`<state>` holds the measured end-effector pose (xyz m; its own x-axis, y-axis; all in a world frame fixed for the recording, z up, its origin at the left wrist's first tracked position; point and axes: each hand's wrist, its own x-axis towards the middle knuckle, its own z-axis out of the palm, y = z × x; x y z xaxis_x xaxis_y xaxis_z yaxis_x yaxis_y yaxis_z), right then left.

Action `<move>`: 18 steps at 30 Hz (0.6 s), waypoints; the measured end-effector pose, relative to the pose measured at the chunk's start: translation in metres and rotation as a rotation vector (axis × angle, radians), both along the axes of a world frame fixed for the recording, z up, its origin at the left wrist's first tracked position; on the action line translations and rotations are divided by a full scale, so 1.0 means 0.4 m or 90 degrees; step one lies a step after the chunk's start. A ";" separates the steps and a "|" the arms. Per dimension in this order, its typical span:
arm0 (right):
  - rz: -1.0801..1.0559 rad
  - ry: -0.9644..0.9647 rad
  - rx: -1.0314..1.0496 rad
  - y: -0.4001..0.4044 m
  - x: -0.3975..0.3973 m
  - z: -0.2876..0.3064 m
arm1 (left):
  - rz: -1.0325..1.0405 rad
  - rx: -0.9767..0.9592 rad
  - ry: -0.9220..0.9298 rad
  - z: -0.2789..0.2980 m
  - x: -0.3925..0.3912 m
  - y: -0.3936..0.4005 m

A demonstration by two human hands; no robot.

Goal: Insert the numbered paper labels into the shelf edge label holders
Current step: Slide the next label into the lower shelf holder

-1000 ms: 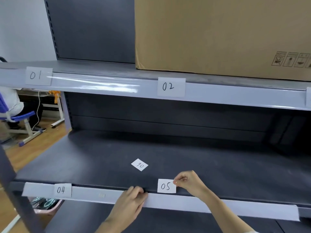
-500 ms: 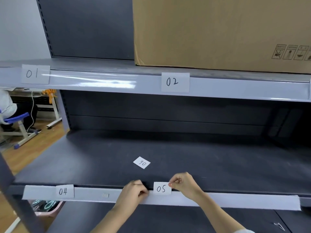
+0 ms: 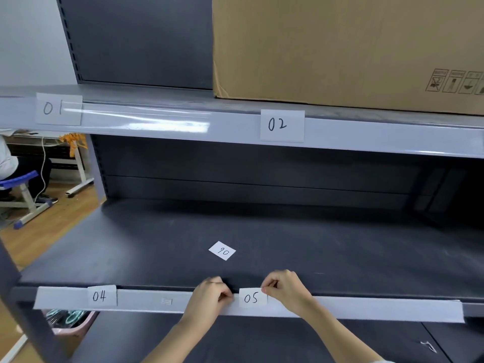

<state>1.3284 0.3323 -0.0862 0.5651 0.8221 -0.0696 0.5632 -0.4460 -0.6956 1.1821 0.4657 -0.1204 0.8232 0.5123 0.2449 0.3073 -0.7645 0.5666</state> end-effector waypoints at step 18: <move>0.111 -0.181 -0.073 0.027 -0.010 0.001 | -0.021 0.017 -0.004 0.001 -0.007 -0.004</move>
